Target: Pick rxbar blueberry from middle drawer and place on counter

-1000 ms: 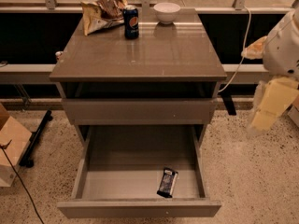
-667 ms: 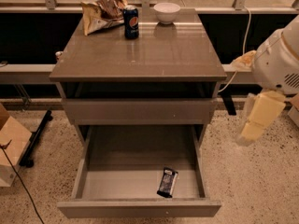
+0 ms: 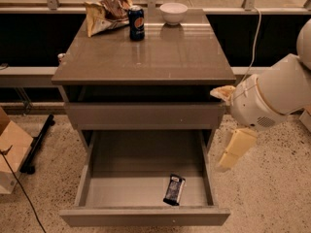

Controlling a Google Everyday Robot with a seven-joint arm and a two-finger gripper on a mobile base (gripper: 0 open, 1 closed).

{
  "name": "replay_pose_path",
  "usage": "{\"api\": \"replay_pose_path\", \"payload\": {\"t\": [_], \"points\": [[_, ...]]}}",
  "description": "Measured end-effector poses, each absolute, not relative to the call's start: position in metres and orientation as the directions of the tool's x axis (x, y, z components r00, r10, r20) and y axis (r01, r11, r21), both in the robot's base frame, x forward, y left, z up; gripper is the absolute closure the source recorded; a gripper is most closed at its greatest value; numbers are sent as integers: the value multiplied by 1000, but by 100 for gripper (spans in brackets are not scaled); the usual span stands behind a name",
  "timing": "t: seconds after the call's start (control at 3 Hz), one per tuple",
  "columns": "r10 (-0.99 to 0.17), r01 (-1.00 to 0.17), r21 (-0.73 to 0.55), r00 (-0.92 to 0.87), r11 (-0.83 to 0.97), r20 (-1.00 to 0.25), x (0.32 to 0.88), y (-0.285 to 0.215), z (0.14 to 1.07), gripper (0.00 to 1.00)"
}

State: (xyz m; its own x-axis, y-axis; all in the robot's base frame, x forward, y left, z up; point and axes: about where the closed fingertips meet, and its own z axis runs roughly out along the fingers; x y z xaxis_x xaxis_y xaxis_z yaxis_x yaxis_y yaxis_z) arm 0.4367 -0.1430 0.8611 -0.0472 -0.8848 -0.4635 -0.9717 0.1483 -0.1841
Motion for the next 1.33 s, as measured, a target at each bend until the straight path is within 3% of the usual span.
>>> {"api": "replay_pose_path", "payload": {"t": [0.67, 1.33], "points": [[-887, -971, -187, -50, 152, -460, 436, -144, 866, 0], [-813, -966, -144, -94, 213, -575, 466, -120, 791, 0]]}}
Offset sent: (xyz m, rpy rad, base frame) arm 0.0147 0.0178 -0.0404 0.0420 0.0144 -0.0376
